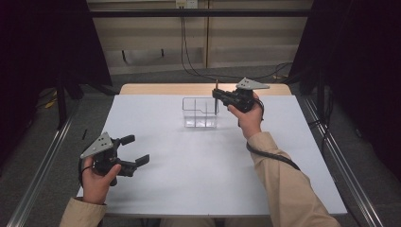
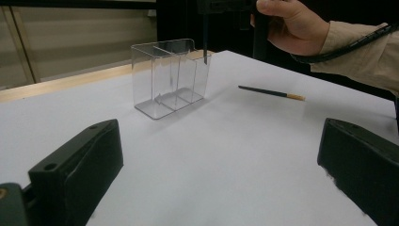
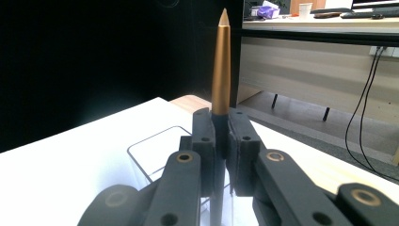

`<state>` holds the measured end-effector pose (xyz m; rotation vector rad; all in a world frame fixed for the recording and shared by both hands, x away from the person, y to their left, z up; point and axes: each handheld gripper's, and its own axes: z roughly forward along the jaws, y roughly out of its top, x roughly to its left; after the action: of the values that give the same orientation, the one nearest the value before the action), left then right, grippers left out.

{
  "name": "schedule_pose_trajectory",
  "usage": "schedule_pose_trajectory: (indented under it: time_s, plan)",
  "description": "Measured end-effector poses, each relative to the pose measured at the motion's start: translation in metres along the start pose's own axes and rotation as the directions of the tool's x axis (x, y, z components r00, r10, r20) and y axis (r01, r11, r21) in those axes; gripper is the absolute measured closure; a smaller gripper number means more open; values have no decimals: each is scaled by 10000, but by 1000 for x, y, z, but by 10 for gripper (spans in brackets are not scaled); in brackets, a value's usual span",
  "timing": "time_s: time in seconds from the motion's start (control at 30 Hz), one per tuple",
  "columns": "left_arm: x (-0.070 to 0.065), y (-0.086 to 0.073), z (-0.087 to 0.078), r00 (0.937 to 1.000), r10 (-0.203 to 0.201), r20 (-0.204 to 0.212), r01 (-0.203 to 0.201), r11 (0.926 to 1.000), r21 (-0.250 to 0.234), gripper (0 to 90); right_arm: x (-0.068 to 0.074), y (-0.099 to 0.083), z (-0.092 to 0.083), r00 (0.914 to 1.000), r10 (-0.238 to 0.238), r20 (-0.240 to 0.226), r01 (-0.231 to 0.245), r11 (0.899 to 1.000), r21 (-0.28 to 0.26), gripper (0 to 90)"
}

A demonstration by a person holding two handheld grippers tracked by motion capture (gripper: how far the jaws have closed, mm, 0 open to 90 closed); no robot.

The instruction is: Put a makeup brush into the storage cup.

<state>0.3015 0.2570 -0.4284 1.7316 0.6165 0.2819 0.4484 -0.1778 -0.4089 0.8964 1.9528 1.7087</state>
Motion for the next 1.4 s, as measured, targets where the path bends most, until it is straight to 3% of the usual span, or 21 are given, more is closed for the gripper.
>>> schedule_pose_trajectory:
  time_s: [0.5,0.57,0.63,0.77,1.0,1.17,1.4]
  plan:
    - [0,0,0,10000,-54,-5,54,10000,-26,7,-1,-5,-1,9998,188,-28,-188,9998,-16,829]
    - [1,0,0,10000,3,-8,-3,10000,17,8,-1,-5,-1,9993,369,-111,-370,9993,-85,765]
    - [1,-1,0,10000,-1,-8,1,10000,13,8,-1,-4,-2,9985,502,-219,-502,9987,-32,646]
    - [1,-1,0,9999,-112,-58,113,9999,14,8,0,-2,-4,9977,509,-450,-509,9987,14,490]
    - [1,-1,0,10000,-22,-77,22,10000,6,8,0,-2,-12,9968,377,-701,-375,9993,34,406]
    - [0,-1,1,10000,-32,-67,32,10000,12,8,1,-3,-19,9963,653,-566,-642,9977,223,303]
    - [1,-1,1,9999,-12,-112,12,10000,49,8,4,-3,-26,9971,590,-480,-572,9976,383,185]
